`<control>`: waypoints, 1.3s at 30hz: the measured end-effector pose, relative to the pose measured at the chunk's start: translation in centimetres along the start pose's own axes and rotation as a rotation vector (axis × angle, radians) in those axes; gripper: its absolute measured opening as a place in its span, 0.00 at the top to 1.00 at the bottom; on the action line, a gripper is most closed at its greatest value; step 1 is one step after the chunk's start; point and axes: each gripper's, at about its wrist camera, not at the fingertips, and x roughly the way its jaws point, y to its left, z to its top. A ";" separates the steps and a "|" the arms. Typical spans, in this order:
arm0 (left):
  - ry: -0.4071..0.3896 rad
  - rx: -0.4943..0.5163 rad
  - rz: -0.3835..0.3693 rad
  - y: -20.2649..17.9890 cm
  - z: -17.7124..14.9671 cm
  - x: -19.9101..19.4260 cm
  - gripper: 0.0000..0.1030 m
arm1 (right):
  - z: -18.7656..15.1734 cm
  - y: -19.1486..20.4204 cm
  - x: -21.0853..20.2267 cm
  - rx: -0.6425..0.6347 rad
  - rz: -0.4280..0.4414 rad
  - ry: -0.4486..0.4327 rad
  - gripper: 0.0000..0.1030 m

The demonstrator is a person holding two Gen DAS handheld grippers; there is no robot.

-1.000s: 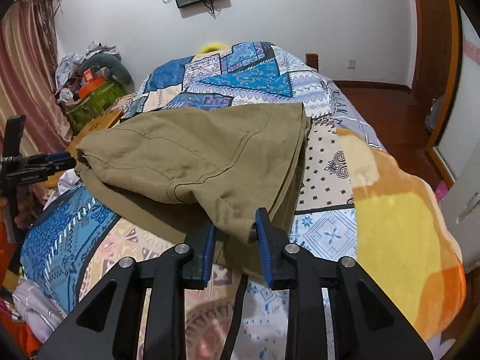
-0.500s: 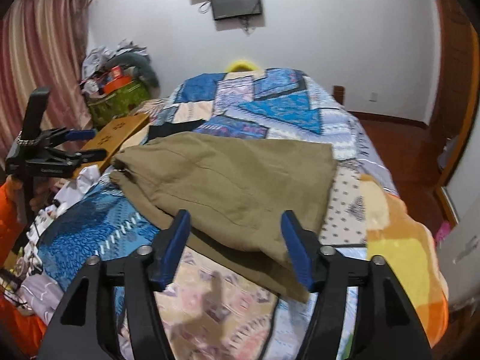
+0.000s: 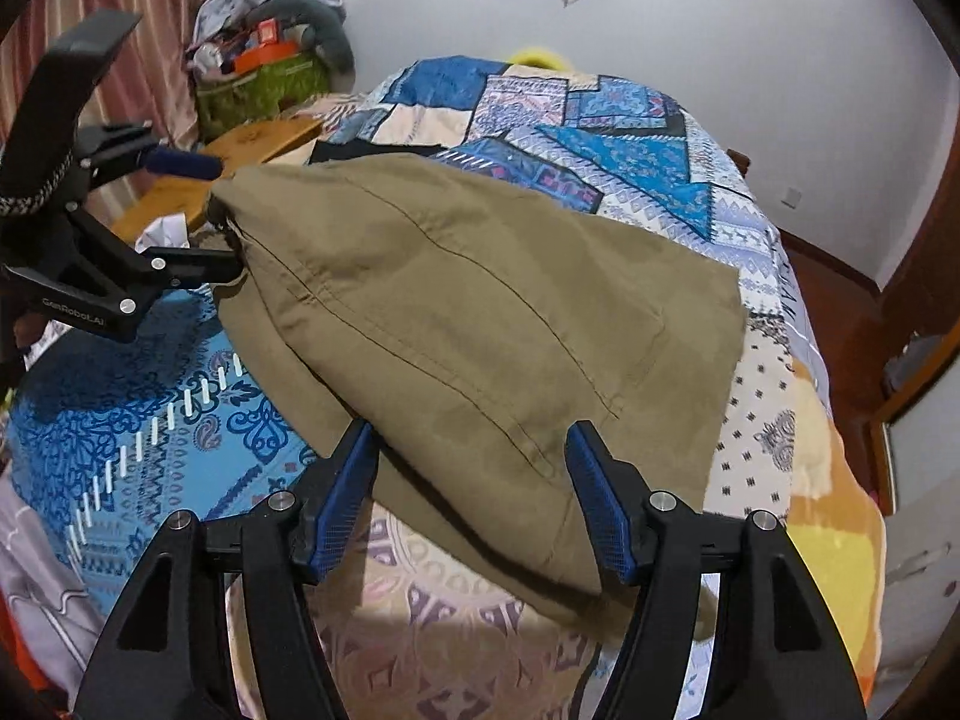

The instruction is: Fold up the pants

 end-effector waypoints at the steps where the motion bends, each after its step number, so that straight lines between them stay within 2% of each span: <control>1: 0.002 -0.002 -0.012 0.0 0.2 0.0 0.14 | 0.2 0.1 0.1 -0.011 0.001 0.000 0.40; 5: 0.003 -0.029 -0.048 0.4 1.2 0.2 0.14 | 1.0 0.5 0.5 -0.038 0.001 -0.014 0.42; 7: 0.004 -0.024 -0.058 0.3 1.4 0.4 0.14 | 1.2 0.4 0.6 -0.043 0.004 -0.028 0.55; 8: 0.010 -0.018 -0.065 0.2 1.3 0.5 0.14 | 1.3 0.3 0.5 -0.041 0.006 -0.036 0.59; 10: 0.022 -0.011 -0.072 0.0 1.2 0.7 0.14 | 1.5 0.2 0.3 -0.032 0.006 -0.050 0.74; 13: 0.027 0.011 -0.065 -0.6 1.0 1.1 0.14 | 1.6 -0.4 -0.3 -0.013 0.000 -0.076 0.84; 14: 0.023 0.013 -0.061 -0.7 1.0 1.0 0.14 | 1.7 -0.5 -0.5 -0.008 -0.002 -0.085 0.85; 15: 0.017 0.016 -0.063 -0.8 1.0 1.0 0.20 | 1.7 -0.7 -0.8 -0.002 -0.001 -0.094 0.86; 16: 0.013 0.023 -0.072 -0.9 1.0 0.9 0.33 | 1.8 -0.9 -1.1 0.003 -0.002 -0.103 0.87; 17: 0.014 0.029 -0.078 -1.0 1.1 0.8 0.39 | 1.8 -1.1 -1.5 0.011 -0.003 -0.114 0.88; 19: 0.007 0.028 -0.070 -1.0 1.2 0.6 0.60 | 1.9 -1.3 -1.9 0.021 -0.002 -0.127 0.90; 22: -0.007 0.018 -0.069 -0.9 1.5 0.0 0.81 | 2.0 -1.6 -2.8 0.024 -0.010 -0.156 0.91; 24: -0.025 0.009 -0.069 -0.6 1.7 -0.6 0.85 | 2.1 -1.5 -3.6 0.015 -0.019 -0.175 0.92; 30: -0.062 0.005 -0.094 -0.4 1.6 -2.5 0.88 | 1.8 -0.9 -5.2 -0.030 -0.046 -0.197 0.92; 34: -0.023 0.008 -0.117 -1.0 0.7 -1.8 0.88 | 0.9 -0.5 -4.6 -0.047 -0.054 -0.157 0.92; 39: 0.024 -0.014 -0.147 -1.5 -0.7 -0.8 0.87 | -0.3 -0.7 -3.3 0.004 -0.021 -0.092 0.88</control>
